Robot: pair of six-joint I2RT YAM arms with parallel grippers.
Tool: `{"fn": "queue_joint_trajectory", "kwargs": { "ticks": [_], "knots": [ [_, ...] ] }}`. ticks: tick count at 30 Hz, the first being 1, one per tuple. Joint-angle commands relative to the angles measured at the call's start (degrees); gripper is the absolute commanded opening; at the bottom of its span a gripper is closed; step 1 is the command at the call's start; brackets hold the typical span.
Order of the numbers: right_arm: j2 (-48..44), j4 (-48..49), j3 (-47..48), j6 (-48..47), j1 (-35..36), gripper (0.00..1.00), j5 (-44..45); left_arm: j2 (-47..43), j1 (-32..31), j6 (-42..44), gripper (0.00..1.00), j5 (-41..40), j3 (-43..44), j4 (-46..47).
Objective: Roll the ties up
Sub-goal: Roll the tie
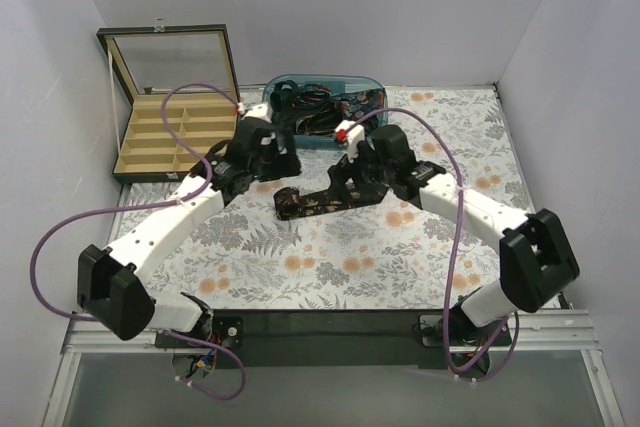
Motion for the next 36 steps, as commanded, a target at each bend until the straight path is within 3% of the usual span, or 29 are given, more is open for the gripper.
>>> {"fn": "queue_joint_trajectory", "kwargs": {
  "ticks": [1, 7, 13, 28, 36],
  "knots": [
    [4.7, 0.1, 5.4, -3.8, 3.3, 0.82, -3.5, -4.7, 7.1, -1.3, 0.73, 5.5, -11.1, 2.9],
    [13.4, -0.4, 13.8, -3.2, 6.5, 0.82, -2.9, -5.0, 12.1, -1.5, 0.64, 9.3, -20.0, 8.2],
    [19.3, -0.3, 19.5, -2.1, 7.5, 0.81, -3.9, 0.8, 12.3, -1.1, 0.51, 8.2, -19.8, 10.2],
    [23.0, -0.1, 20.6, 0.2, 6.7, 0.79, -1.0, 10.5, 10.0, -1.6, 0.49, 11.0, -16.0, 12.9],
    [25.3, 0.5, 20.4, 4.3, 4.6, 0.72, -2.4, 11.9, 8.5, -1.6, 0.50, 10.7, -14.5, 13.0]
  ]
}}
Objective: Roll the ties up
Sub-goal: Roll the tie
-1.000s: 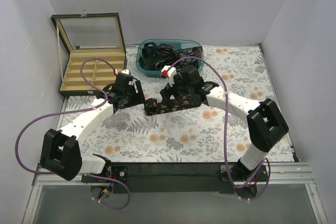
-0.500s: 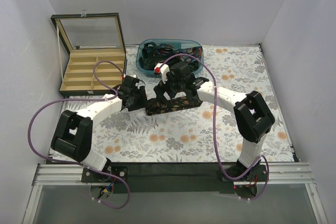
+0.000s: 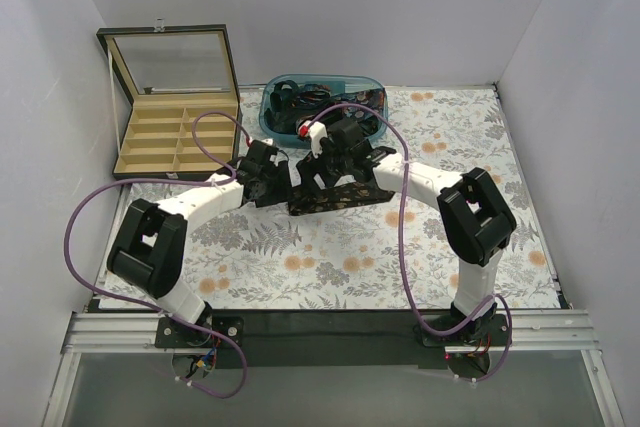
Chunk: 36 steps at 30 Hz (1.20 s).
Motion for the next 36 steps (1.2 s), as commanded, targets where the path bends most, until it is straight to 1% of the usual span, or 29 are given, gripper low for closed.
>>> {"fn": "queue_joint_trajectory", "kwargs": {
  "ticks": [1, 8, 9, 13, 16, 17, 19, 20, 21, 24, 27, 34, 36],
  "knots": [
    [1.5, 1.7, 2.0, 3.5, -1.6, 0.72, -1.2, 0.1, -0.8, 0.0, 0.49, 0.1, 2.3, 0.6],
    [4.3, 3.4, -0.1, 5.4, -3.3, 0.65, -3.2, 1.1, -1.3, -0.3, 0.50, 0.1, 3.2, 0.6],
    [4.5, 3.5, -0.5, 6.8, -3.5, 0.64, -3.4, 1.1, -1.3, -0.4, 0.50, 0.1, 3.1, 0.5],
    [4.6, 7.1, -3.7, 8.4, -5.7, 0.60, -5.4, 0.5, -1.4, -1.3, 0.51, 0.1, 2.9, 0.6],
    [4.3, 8.8, -6.2, 8.9, -6.8, 0.59, -7.0, -0.2, -1.3, -2.7, 0.56, 0.4, 1.9, 1.9],
    [4.3, 8.9, -6.5, 8.8, -6.8, 0.59, -7.2, -0.7, -1.3, -3.1, 0.61, 0.4, 1.5, 2.4],
    [4.0, 9.8, -7.7, 8.7, -6.9, 0.58, -7.6, -1.2, -1.3, -4.6, 0.67, 0.4, 0.0, 4.3],
    [4.0, 10.1, -8.2, 8.8, -7.0, 0.58, -7.7, -1.6, -1.3, -5.1, 0.69, 2.3, -0.5, 5.0],
    [3.9, 10.4, -8.9, 9.0, -7.0, 0.58, -7.7, -1.6, -1.2, -5.6, 0.73, 2.5, -0.9, 5.8],
    [3.8, 11.6, -10.2, 9.8, -7.6, 0.58, -7.8, -2.0, -0.8, -7.2, 0.77, 3.8, -2.7, 8.8],
    [4.1, 12.3, -10.7, 10.6, -8.3, 0.57, -8.4, -2.1, 0.0, -8.0, 0.77, 6.1, -4.7, 11.6],
    [4.8, 14.7, -11.9, 12.7, -9.3, 0.57, -11.1, -0.1, 0.6, -7.7, 0.77, 11.2, -7.8, 22.2],
    [4.7, 14.8, -11.9, 12.7, -9.5, 0.57, -11.8, 0.0, 0.6, -7.1, 0.77, 11.5, -8.1, 23.2]
  ]
}}
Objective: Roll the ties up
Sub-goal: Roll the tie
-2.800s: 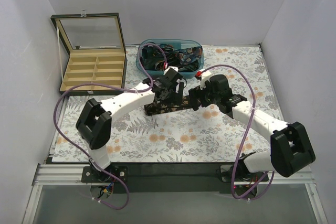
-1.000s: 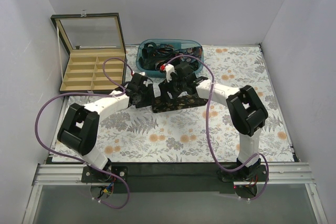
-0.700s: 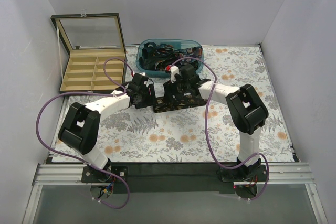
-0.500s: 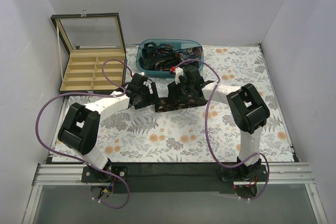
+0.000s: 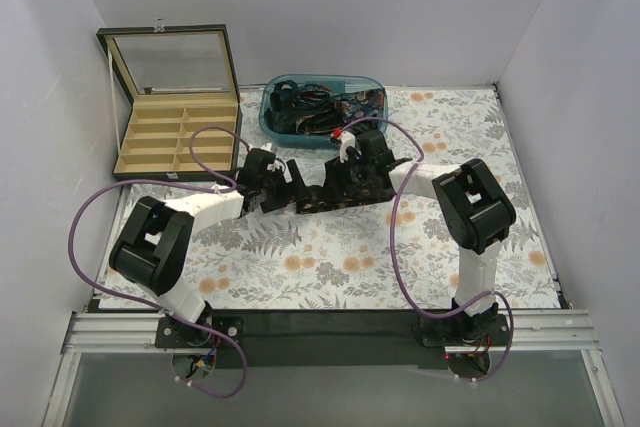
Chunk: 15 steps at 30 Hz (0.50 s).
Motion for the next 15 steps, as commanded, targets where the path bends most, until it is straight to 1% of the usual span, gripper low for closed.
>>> {"fn": "queue_joint_trajectory", "kwargs": {
  "ticks": [1, 4, 7, 8, 10, 12, 15],
  "knots": [
    [0.2, 1.7, -0.5, 0.4, -0.5, 0.57, -1.5, -1.3, 0.2, 0.9, 0.77, 2.5, -0.7, 6.3],
    [-0.9, 1.6, -0.5, -0.1, -0.5, 0.57, -1.8, -3.0, 0.2, 2.7, 0.77, 1.6, -1.1, 6.4],
    [-2.8, 1.5, -0.4, -1.6, -0.5, 0.59, -2.6, -5.1, 0.2, 4.4, 0.77, 0.6, -0.1, 4.2],
    [-3.4, 0.7, -0.1, -2.3, -0.5, 0.62, -2.6, -5.5, 0.2, 4.6, 0.77, 0.0, 0.2, 4.1],
    [-4.8, -1.1, 1.3, -5.4, -0.5, 0.64, -2.4, -6.1, 0.2, 5.0, 0.77, -0.8, 1.1, 0.8],
    [-5.3, -4.9, 2.9, -8.1, -0.4, 0.68, -2.6, -6.1, 0.2, 5.4, 0.77, -1.5, 2.3, -0.6],
    [-6.1, -8.7, 5.7, -12.8, -0.4, 0.72, -4.0, -5.3, 0.2, 5.5, 0.72, -2.3, 3.2, -2.7]
  ]
}}
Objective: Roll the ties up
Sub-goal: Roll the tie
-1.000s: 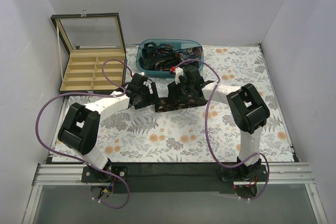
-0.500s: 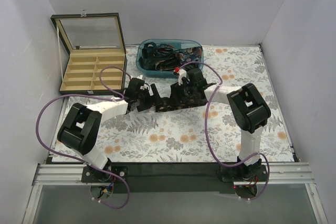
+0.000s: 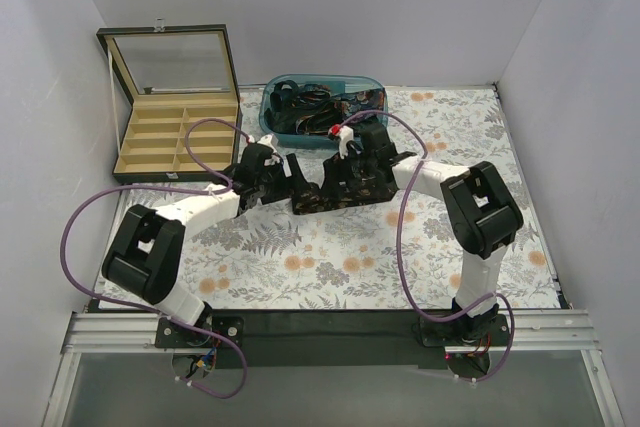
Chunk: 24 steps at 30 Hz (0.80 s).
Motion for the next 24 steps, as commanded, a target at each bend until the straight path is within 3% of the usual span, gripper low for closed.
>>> {"fn": "queue_joint_trajectory", "kwargs": {
  "ticks": [1, 8, 10, 15, 24],
  "knots": [
    [-3.8, -4.2, 5.1, -7.9, 0.2, 0.73, -2.4, -1.5, 0.2, 1.6, 0.71, -2.1, 2.5, -3.7],
    [-3.6, -14.5, 11.7, -21.4, 3.0, 0.84, -4.2, -2.4, 0.3, 2.4, 0.68, -4.4, 5.5, -8.1],
    [-3.2, -16.6, 13.0, -25.7, 4.8, 0.98, -3.0, -3.0, 0.5, 2.5, 0.68, -5.2, 6.2, -9.5],
    [-0.8, -20.9, 18.1, -33.1, 8.7, 0.98, -1.5, -6.6, 2.6, 3.3, 0.67, -6.3, 7.3, -14.0],
    [7.9, -30.3, 27.5, -41.8, 13.1, 0.98, 1.4, -13.2, 13.2, 9.0, 0.69, -9.5, 4.8, -21.3]
  ]
}}
